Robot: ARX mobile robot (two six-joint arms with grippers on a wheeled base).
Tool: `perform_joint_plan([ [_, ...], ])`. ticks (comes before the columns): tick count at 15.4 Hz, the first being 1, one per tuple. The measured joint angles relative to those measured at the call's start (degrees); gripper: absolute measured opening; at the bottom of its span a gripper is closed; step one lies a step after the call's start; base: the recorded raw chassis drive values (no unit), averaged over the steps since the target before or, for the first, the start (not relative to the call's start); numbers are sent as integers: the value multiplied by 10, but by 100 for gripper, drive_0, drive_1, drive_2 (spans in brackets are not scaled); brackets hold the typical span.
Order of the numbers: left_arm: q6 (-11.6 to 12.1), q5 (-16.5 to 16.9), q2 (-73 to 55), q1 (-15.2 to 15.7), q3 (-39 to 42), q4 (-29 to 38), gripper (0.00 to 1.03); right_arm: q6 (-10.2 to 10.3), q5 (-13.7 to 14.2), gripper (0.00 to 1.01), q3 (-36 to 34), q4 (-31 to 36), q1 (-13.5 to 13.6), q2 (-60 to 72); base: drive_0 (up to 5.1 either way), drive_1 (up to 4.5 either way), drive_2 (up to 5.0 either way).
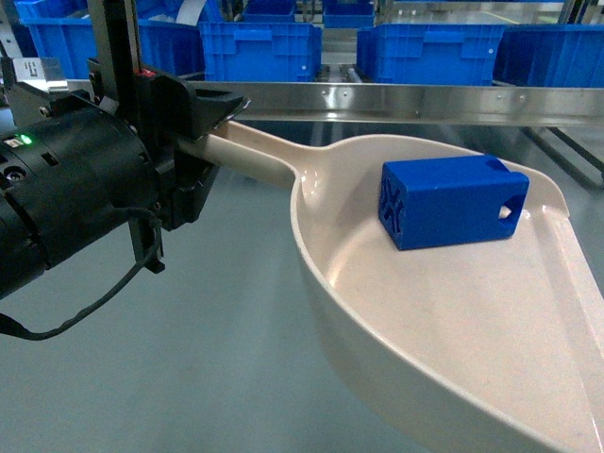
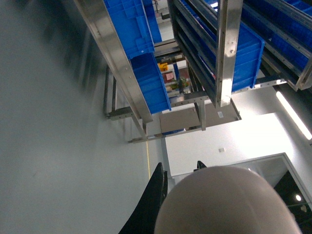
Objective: Place part in tray to right shelf
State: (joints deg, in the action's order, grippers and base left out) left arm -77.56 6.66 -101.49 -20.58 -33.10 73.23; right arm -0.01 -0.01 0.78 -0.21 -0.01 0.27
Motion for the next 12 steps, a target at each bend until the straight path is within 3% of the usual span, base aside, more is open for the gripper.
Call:
perform_joint_plan([
  [12, -1, 0, 0, -1, 0, 0, 13, 0, 0, 98, 0, -2, 0, 0, 0, 425, -426],
])
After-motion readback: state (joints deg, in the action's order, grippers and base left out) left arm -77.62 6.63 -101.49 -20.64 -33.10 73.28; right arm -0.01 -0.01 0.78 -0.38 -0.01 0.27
